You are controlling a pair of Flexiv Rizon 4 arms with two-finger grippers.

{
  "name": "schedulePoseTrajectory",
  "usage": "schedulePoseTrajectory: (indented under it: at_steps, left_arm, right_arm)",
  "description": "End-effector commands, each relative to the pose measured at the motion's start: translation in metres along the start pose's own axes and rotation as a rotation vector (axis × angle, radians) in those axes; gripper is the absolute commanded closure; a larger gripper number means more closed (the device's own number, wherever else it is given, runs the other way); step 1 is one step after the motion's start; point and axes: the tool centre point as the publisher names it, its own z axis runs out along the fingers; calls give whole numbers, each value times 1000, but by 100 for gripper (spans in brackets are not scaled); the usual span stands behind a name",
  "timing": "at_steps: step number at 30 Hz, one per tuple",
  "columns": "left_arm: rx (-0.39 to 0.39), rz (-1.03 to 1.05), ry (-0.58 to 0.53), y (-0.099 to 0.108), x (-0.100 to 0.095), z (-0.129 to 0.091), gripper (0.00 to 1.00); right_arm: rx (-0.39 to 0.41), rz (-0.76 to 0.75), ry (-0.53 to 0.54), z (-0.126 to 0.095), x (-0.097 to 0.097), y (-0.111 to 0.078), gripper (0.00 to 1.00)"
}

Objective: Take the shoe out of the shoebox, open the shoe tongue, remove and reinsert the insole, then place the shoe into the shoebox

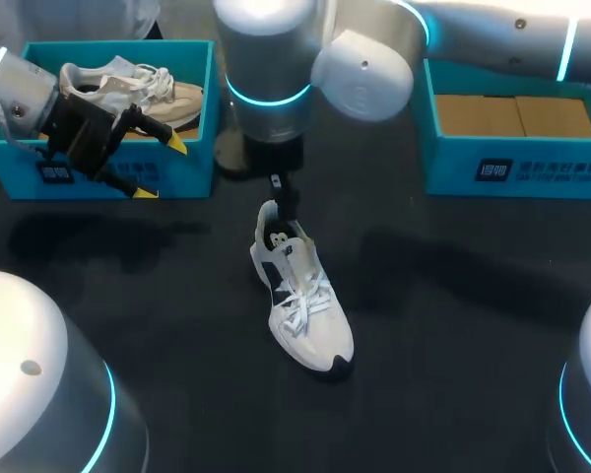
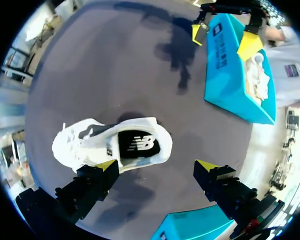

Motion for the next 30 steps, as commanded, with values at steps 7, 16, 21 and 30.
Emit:
schedulePoseTrajectory:
  at_steps: [7, 16, 21, 30]
  left_arm:
    - [-3, 0, 3, -1, 0, 0, 0]
    - [-3, 0, 3, -1, 0, 0, 0]
    - [-3, 0, 3, -1, 0, 0, 0]
    - [-3, 0, 3, -1, 0, 0, 0]
  right_arm:
    - [-3, -70, 33, 35, -24, 14, 0]
    - [-25, -97, 56, 62, -26, 14, 0]
    - [-35, -106, 69, 74, -26, 15, 0]
    - [-40, -134, 68, 89, -28, 15, 0]
